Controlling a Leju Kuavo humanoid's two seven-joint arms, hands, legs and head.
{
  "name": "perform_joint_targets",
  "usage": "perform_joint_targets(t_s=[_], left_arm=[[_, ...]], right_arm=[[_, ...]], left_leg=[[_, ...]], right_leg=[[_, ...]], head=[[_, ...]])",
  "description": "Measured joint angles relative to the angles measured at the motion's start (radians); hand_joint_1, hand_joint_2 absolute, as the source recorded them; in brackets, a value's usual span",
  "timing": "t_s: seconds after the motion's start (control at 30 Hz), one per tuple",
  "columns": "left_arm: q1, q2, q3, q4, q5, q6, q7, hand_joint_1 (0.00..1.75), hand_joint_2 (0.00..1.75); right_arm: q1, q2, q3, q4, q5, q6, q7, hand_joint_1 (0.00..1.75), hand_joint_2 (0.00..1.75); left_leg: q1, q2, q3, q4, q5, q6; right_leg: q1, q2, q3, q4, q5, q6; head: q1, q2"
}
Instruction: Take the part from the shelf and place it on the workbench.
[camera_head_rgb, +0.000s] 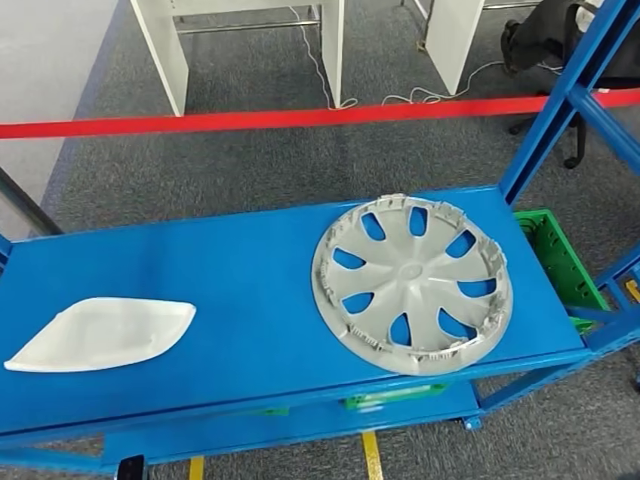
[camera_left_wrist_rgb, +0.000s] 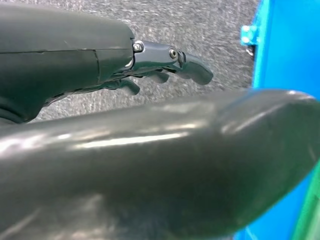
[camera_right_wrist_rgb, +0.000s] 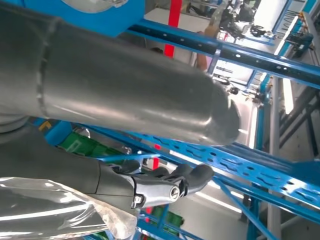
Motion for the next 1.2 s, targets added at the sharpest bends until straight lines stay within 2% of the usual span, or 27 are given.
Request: perform_joint_targets(t_s=[0.03, 0.07, 0.13, 0.17, 0.2, 0.23, 0.27, 0.3, 0.33, 0.37, 0.4, 0.5, 0.57, 0.63, 0.67, 0.7, 0.73, 0.77, 0.83, 0.87, 0.97, 1.03, 1.07, 1.13, 1.17, 1.2], left_arm=[[-0.001, 0.000, 0.000, 0.000, -0.001, 0.000, -0.001, 0.00, 0.00], [-0.002, -0.001, 0.000, 0.000, -0.002, 0.000, -0.001, 0.00, 0.00], [0.000, -0.002, 0.001, 0.000, -0.003, 0.000, 0.000, 0.00, 0.00], [0.001, -0.001, 0.002, 0.000, -0.005, 0.000, 0.001, 0.00, 0.00], [0.002, -0.001, 0.002, 0.000, -0.009, -0.002, 0.004, 0.00, 0.00], [0.003, 0.000, 0.002, 0.000, -0.014, -0.004, 0.008, 0.00, 0.00], [0.003, 0.001, 0.002, 0.000, -0.020, -0.008, 0.012, 0.00, 0.00], [0.003, 0.002, 0.002, 0.000, -0.026, -0.011, 0.015, 0.00, 0.00], [0.001, 0.002, 0.002, 0.001, -0.031, -0.015, 0.017, 0.00, 0.00], [0.001, 0.002, 0.002, 0.001, -0.033, -0.017, 0.018, 0.00, 0.00], [0.001, 0.002, 0.002, 0.001, -0.035, -0.018, 0.018, 0.00, 0.00], [0.003, 0.003, 0.002, 0.001, -0.036, -0.020, 0.018, 0.00, 0.00], [0.000, 0.004, 0.003, 0.001, -0.037, -0.021, 0.018, 0.00, 0.00], [-0.001, 0.005, 0.003, 0.001, -0.037, -0.021, 0.018, 0.00, 0.00], [0.000, 0.005, 0.003, 0.001, -0.037, -0.021, 0.018, 0.00, 0.00], [0.000, 0.005, 0.003, 0.001, -0.037, -0.021, 0.018, 0.00, 0.00], [0.000, 0.005, 0.003, 0.001, -0.037, -0.021, 0.018, 0.00, 0.00], [0.000, 0.005, 0.003, 0.001, -0.037, -0.021, 0.018, 0.00, 0.00], [0.000, 0.005, 0.003, 0.001, -0.037, -0.021, 0.018, 0.00, 0.00], [-0.001, 0.004, 0.003, 0.001, -0.037, -0.021, 0.018, 0.00, 0.00], [-0.002, 0.004, 0.003, 0.001, -0.037, -0.021, 0.018, 0.00, 0.00], [-0.002, 0.005, 0.003, 0.001, -0.037, -0.021, 0.018, 0.00, 0.00], [-0.002, 0.005, 0.003, 0.001, -0.037, -0.021, 0.018, 0.00, 0.00], [-0.001, 0.005, 0.003, 0.001, -0.037, -0.021, 0.018, 0.00, 0.00], [0.000, 0.005, 0.003, 0.001, -0.037, -0.021, 0.018, 0.00, 0.00], [0.001, 0.005, 0.003, 0.001, -0.037, -0.021, 0.018, 0.00, 0.00]], right_arm=[[0.000, 0.000, 0.000, 0.000, 0.001, 0.002, 0.002, 0.00, 0.00], [-0.001, 0.000, 0.000, 0.001, 0.002, 0.004, 0.006, 0.00, 0.00], [-0.004, 0.000, -0.001, 0.004, 0.004, 0.012, 0.019, 0.00, 0.00], [-0.006, -0.001, -0.001, 0.008, 0.006, 0.018, 0.031, 0.00, 0.00], [-0.009, -0.005, -0.002, 0.014, 0.011, 0.025, 0.049, 0.00, 0.00], [-0.018, -0.011, -0.006, 0.027, 0.016, 0.036, 0.073, 0.00, 0.00], [-0.029, -0.021, -0.013, 0.044, 0.022, 0.049, 0.097, 0.00, 0.00], [-0.043, -0.032, -0.022, 0.064, 0.028, 0.063, 0.118, 0.00, 0.00], [-0.056, -0.044, -0.033, 0.085, 0.033, 0.075, 0.130, 0.00, 0.00], [-0.066, -0.055, -0.043, 0.102, 0.037, 0.083, 0.135, 0.00, 0.00], [-0.074, -0.063, -0.051, 0.116, 0.041, 0.089, 0.137, 0.00, 0.00], [-0.090, -0.082, -0.065, 0.143, 0.050, 0.096, 0.138, 0.00, 0.00], [-0.097, -0.090, -0.072, 0.153, 0.054, 0.097, 0.138, 0.00, 0.00], [-0.100, -0.095, -0.077, 0.164, 0.055, 0.098, 0.138, 0.00, 0.00], [-0.100, -0.097, -0.080, 0.168, 0.055, 0.099, 0.138, 0.00, 0.00], [-0.100, -0.100, -0.082, 0.172, 0.055, 0.099, 0.138, 0.00, 0.00], [-0.101, -0.102, -0.084, 0.176, 0.055, 0.099, 0.139, 0.00, 0.00], [-0.102, -0.104, -0.085, 0.178, 0.055, 0.099, 0.139, 0.00, 0.00], [-0.105, -0.107, -0.085, 0.183, 0.055, 0.099, 0.139, 0.00, 0.00], [-0.107, -0.108, -0.085, 0.185, 0.055, 0.099, 0.139, 0.00, 0.00], [-0.108, -0.108, -0.087, 0.188, 0.056, 0.099, 0.139, 0.00, 0.00], [-0.110, -0.108, -0.088, 0.189, 0.056, 0.099, 0.139, 0.00, 0.00], [-0.111, -0.108, -0.089, 0.189, 0.056, 0.099, 0.139, 0.00, 0.00], [-0.112, -0.109, -0.090, 0.192, 0.056, 0.099, 0.139, 0.00, 0.00], [-0.112, -0.109, -0.090, 0.194, 0.056, 0.099, 0.139, 0.00, 0.00], [-0.112, -0.109, -0.090, 0.195, 0.058, 0.100, 0.139, 0.00, 0.00]], left_leg=[[0.001, 0.001, -0.027, 0.048, -0.001, -0.006], [0.004, 0.001, -0.061, 0.103, -0.016, -0.011], [0.011, 0.002, -0.130, 0.188, -0.071, -0.020], [0.014, 0.002, -0.151, 0.200, -0.085, -0.023], [0.017, 0.002, -0.160, 0.184, -0.073, -0.026], [0.019, 0.002, -0.154, 0.139, -0.031, -0.028], [0.020, 0.002, -0.141, 0.078, 0.024, -0.029], [0.020, 0.003, -0.130, 0.022, 0.060, -0.029], [0.018, 0.004, -0.121, -0.020, 0.080, -0.025], [0.016, 0.004, -0.119, -0.039, 0.087, -0.019], [0.013, 0.005, -0.120, -0.041, 0.080, -0.011], [0.015, 0.006, -0.112, -0.052, 0.099, 0.013], [0.017, 0.007, -0.108, -0.058, 0.100, 0.024], [0.013, 0.008, -0.108, -0.057, 0.097, 0.029], [0.012, 0.008, -0.107, -0.057, 0.094, 0.031], [0.010, 0.007, -0.104, -0.057, 0.092, 0.032], [0.010, 0.006, -0.100, -0.057, 0.089, 0.032], [0.009, 0.006, -0.095, -0.057, 0.084, 0.031], [0.006, 0.005, -0.087, -0.055, 0.077, 0.025], [0.005, 0.004, -0.086, -0.054, 0.075, 0.020], [0.006, 0.004, -0.085, -0.053, 0.072, 0.007], [0.007, 0.004, -0.096, -0.021, 0.046, -0.004], [0.009, 0.005, -0.116, 0.025, 0.019, -0.009], [0.012, 0.005, -0.177, 0.156, -0.039, -0.018], [0.014, 0.005, -0.202, 0.207, -0.053, -0.020], [0.015, 0.005, -0.212, 0.224, -0.048, -0.021]], right_leg=[[-0.004, -0.002, 0.015, -0.012, -0.002, -0.004], [-0.005, -0.003, 0.027, -0.019, -0.006, -0.007], [-0.007, -0.003, 0.046, -0.024, -0.018, -0.011], [-0.007, -0.001, 0.054, -0.024, -0.025, -0.011], [-0.008, 0.000, 0.063, -0.024, -0.032, -0.010], [-0.009, 0.002, 0.073, -0.024, -0.039, -0.008], [-0.010, 0.003, 0.081, -0.024, -0.045, -0.005], [-0.010, 0.004, 0.088, -0.023, -0.051, 0.001], [-0.010, 0.005, 0.090, -0.022, -0.056, 0.007], [-0.009, 0.005, 0.090, -0.022, -0.060, 0.014], [-0.008, 0.005, 0.089, -0.022, -0.064, 0.021], [-0.009, 0.004, 0.083, -0.011, -0.085, 0.040], [-0.009, 0.003, 0.046, 0.069, -0.136, 0.047], [-0.009, 0.002, -0.023, 0.198, -0.194, 0.051], [-0.009, 0.002, -0.049, 0.240, -0.201, 0.051], [-0.009, 0.002, -0.057, 0.245, -0.187, 0.050], [-0.009, 0.002, -0.045, 0.210, -0.154, 0.047], [-0.008, 0.002, -0.018, 0.144, -0.110, 0.044], [-0.006, 0.001, 0.037, 0.026, -0.055, 0.035], [-0.004, 0.002, 0.052, -0.005, -0.046, 0.032], [-0.002, 0.004, 0.061, -0.017, -0.044, 0.021], [-0.007, 0.001, 0.067, -0.025, -0.042, 0.010], [-0.009, -0.001, 0.070, -0.028, -0.042, 0.005], [-0.009, -0.003, 0.071, -0.028, -0.044, -0.001], [-0.009, -0.003, 0.072, -0.028, -0.044, -0.002], [-0.009, -0.003, 0.074, -0.028, -0.045, -0.002]], head=[[-0.001, 0.000], [-0.002, 0.000], [-0.003, 0.000], [-0.004, 0.000], [-0.004, 0.000], [-0.004, 0.000], [-0.004, 0.000], [-0.003, 0.000], [-0.004, 0.000], [-0.004, 0.000], [-0.004, 0.000], [-0.001, 0.000], [0.002, 0.000], [0.004, 0.000], [0.004, 0.000], [0.004, 0.000], [0.004, 0.000], [0.004, 0.000], [0.004, 0.000], [0.004, 0.000], [0.003, 0.000], [0.001, 0.000], [0.000, 0.000], [-0.002, 0.000], [-0.001, 0.000], [-0.001, 0.000]])
